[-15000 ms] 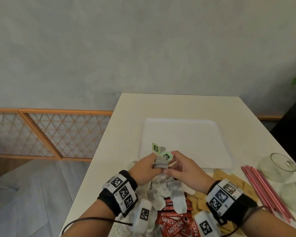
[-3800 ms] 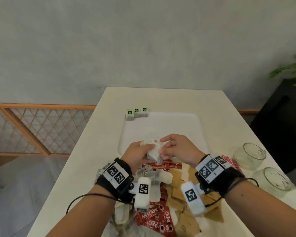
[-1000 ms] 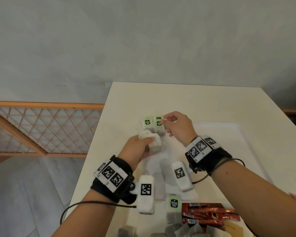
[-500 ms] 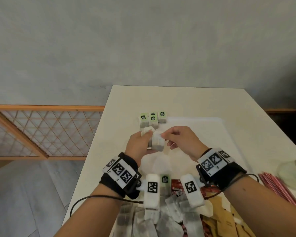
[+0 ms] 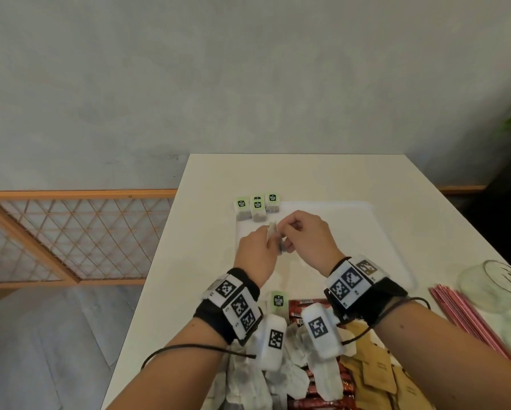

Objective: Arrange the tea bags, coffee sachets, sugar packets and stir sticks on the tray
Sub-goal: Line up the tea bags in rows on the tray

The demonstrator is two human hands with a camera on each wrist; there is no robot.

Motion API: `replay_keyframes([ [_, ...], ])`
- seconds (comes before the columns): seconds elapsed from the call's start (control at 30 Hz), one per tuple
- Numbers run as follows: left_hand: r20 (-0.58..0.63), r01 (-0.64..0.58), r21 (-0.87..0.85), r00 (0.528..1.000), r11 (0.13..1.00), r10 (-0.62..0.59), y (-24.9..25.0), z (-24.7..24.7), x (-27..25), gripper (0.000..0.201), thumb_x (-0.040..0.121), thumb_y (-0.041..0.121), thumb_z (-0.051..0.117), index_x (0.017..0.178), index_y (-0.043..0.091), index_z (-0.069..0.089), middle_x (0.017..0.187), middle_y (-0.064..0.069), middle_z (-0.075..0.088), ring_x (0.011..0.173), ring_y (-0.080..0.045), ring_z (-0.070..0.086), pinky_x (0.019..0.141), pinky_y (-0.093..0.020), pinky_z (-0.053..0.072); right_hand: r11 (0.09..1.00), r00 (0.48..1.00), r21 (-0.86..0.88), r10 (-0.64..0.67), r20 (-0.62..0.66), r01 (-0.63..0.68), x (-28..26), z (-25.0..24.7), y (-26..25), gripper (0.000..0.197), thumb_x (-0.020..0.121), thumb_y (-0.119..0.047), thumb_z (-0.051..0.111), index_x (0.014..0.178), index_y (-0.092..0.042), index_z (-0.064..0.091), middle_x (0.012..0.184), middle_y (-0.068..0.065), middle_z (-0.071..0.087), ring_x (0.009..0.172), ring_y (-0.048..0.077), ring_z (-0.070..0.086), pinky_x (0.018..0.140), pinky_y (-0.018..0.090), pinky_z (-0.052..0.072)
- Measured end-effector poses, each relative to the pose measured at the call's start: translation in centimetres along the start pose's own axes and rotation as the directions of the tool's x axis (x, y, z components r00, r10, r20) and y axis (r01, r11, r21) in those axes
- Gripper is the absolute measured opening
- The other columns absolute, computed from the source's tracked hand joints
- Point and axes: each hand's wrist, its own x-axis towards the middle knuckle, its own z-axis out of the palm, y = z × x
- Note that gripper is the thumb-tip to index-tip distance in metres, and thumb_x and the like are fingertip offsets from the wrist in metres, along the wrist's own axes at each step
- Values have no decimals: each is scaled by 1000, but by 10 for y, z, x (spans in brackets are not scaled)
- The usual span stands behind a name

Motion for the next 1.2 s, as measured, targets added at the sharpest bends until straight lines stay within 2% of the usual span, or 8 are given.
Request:
replay_keyframes([
  [0.17,85,194,-355,981,915,-175,-6,0,9,21,98,20,52,112,6,59,105,-13,69,91,-24,69,75,-37,61,998,995,55,37,88,-42,5,-2,4,22,92,-6,54,95,-10,76,72,7,72,58,13,68,60,20,54],
  [0.3,127,277,-454,961,847,-246,-13,-3,19,20,99,13,50,114,1,56,93,-18,64,79,-23,67,68,-32,61,1000,1000,-27,-15,2,15,12,-1,16,17,92,-13,59,102,-21,70,87,-5,67,60,6,56,63,17,44],
  [0.4,169,287,-455,957,843,-234,-17,-5,26,20,99,14,52,113,3,57,91,-16,65,77,-22,68,71,-37,61,993,999,-109,-37,13,39,22,3,26,15,92,-22,63,106,-22,66,94,-6,62,65,2,49,66,17,39],
  [0.57,148,288,-456,957,842,-248,-33,-7,41,11,99,13,51,106,7,56,96,-17,67,77,-22,68,63,-32,60,996,992,8,87,93,-88,45,15,39,8,92,-18,64,90,-10,64,74,-3,60,55,10,55,52,21,44],
  [0.7,69,319,-435,944,842,-322,-51,-14,61,21,98,13,50,112,0,59,102,-18,70,73,-22,68,56,-29,58,983,976,-10,186,112,-186,72,20,50,9,92,-13,63,84,-11,61,66,0,59,55,15,56,52,27,46],
  [0.83,60,332,-404,939,852,-337,-62,-25,73,21,93,17,57,109,3,59,98,-16,69,77,-25,71,59,-34,58,973,974,-91,219,57,-214,107,17,60,15,89,-11,66,76,-15,62,63,3,62,57,20,58,61,34,54],
  [0.93,37,325,-414,939,850,-341,-71,-32,76,14,90,17,64,101,9,65,86,-12,67,72,-24,67,57,-34,57,969,969,-30,247,8,-246,127,17,63,2,88,-10,68,88,-8,68,66,7,65,59,20,62,71,39,60],
  [1.2,69,366,-452,924,813,-377,-76,-40,75,16,93,18,61,102,7,68,79,-8,63,73,-20,64,52,-28,53,970,968,14,241,-63,-241,147,33,59,11,90,-7,66,97,1,67,65,10,62,51,16,57,46,16,53],
])
